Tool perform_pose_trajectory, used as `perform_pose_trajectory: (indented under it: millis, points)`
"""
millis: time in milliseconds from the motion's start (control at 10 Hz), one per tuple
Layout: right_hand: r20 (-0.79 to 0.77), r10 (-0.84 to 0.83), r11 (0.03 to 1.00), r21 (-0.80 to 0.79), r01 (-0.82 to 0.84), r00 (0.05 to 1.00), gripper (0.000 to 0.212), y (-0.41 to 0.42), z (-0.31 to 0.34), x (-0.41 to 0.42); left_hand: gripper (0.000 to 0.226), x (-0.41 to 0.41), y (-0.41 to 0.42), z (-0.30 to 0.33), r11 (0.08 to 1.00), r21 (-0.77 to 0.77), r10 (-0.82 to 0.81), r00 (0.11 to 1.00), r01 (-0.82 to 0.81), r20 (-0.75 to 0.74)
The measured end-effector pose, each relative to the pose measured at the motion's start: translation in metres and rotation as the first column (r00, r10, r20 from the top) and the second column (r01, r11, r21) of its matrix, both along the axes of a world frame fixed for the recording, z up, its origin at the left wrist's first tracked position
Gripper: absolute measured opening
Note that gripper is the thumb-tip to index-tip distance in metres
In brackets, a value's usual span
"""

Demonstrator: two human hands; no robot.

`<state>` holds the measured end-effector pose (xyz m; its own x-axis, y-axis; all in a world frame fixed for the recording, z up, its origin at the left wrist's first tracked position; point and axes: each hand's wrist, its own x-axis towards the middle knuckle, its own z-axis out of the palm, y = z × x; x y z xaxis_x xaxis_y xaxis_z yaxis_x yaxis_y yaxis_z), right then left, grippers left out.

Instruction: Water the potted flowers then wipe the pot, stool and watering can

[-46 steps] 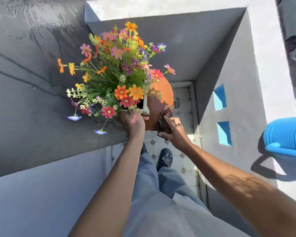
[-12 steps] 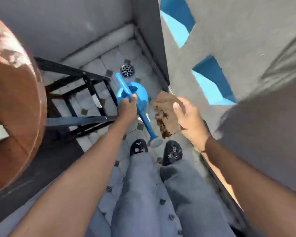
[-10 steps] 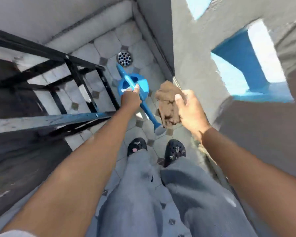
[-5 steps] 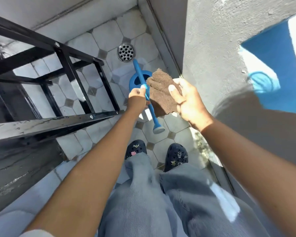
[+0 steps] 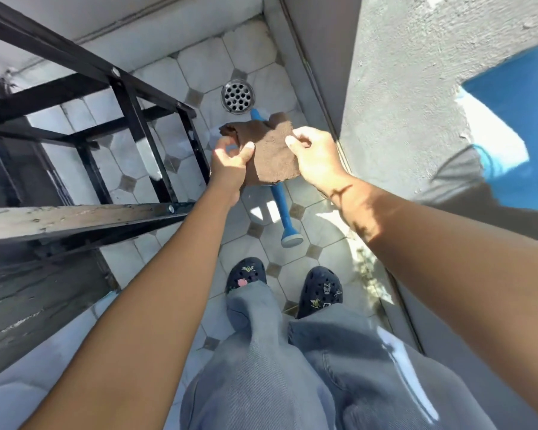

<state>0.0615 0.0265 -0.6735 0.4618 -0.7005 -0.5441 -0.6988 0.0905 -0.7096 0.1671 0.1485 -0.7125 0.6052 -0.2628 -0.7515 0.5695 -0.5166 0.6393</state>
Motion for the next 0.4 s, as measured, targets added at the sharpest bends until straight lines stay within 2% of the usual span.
perform_pose_trajectory:
  millis: [100, 200, 300, 400]
  points:
    - [-0.087, 0.028, 1.000, 0.000, -0.028, 0.996, 0.023, -0.006, -0.020, -0.005, 0.031, -0.005, -0.008, -0.012, 0.999, 0.014, -0.039, 0.999, 0.040, -0.025]
    - [-0.156, 0.145, 0.979, 0.166, -0.118, 0.977, 0.044, -0.002, -0.029, -0.002, 0.048, -0.008, -0.009, -0.020, 0.993, 0.049, -0.106, 0.991, 0.110, -0.076]
    - [-0.155, 0.121, 0.944, 0.324, -0.065, 0.980, 0.056, 0.011, -0.012, -0.027, 0.068, -0.010, -0.006, -0.017, 0.977, 0.085, -0.193, 0.980, 0.197, -0.049]
    - [-0.280, 0.017, 0.710, 0.680, 0.185, 0.960, 0.048, 0.022, 0.023, -0.075, 0.071, -0.015, 0.001, 0.009, 0.956, 0.143, -0.261, 0.965, 0.258, 0.004]
